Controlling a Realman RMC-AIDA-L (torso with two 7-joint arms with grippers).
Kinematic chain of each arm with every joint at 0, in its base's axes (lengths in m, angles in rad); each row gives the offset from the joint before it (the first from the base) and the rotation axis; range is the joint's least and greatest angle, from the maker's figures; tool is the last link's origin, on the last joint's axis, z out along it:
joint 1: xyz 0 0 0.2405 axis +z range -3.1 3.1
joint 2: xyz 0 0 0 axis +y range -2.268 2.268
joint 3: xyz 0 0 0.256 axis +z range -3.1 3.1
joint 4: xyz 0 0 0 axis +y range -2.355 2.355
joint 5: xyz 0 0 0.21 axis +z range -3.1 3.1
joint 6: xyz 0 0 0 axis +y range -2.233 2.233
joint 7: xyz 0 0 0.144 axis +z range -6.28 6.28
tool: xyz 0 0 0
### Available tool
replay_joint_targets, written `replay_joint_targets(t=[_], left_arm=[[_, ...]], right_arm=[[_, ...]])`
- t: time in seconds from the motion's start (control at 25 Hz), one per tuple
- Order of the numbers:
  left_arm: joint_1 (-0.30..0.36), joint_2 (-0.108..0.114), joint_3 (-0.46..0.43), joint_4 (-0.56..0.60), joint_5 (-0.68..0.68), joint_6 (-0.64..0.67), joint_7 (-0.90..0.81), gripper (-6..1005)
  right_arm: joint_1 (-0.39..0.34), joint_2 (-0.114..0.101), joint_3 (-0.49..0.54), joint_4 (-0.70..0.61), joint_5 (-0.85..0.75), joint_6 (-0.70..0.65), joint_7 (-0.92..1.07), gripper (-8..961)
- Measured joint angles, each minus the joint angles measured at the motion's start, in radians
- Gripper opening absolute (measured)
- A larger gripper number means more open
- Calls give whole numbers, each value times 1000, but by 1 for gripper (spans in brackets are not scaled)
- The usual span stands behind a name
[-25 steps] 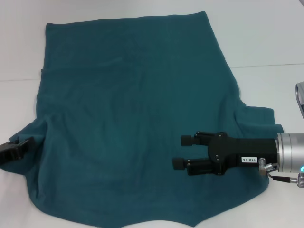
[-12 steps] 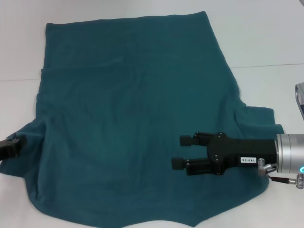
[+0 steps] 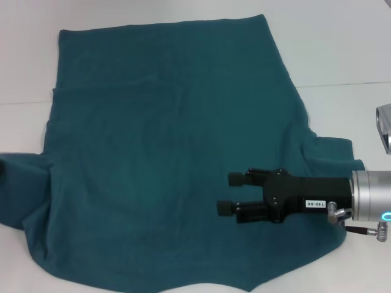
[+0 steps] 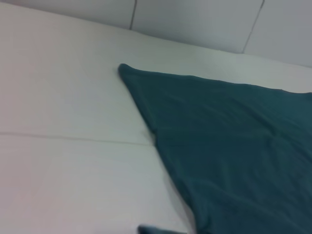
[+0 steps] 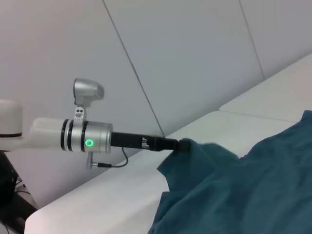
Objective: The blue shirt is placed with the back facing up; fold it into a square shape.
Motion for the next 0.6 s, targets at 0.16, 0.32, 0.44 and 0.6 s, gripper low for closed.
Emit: replay_joint_targets(t=[0.16, 0.32, 0.44, 0.6], left_arm=[[-3, 7, 2, 35, 34, 1, -30, 9], [-8, 8, 5, 63, 56, 2, -43, 11], [-15, 11, 6, 75, 57, 2, -43, 12], [-20, 15, 6, 90, 58, 1, -43, 14]], right_arm=[[1, 2, -2, 13, 7, 10, -3, 913], [2, 3, -2, 16, 8, 14, -2, 912], [2, 3, 0, 17, 9, 14, -2, 912], [2, 3, -4, 19, 15, 14, -1, 911]])
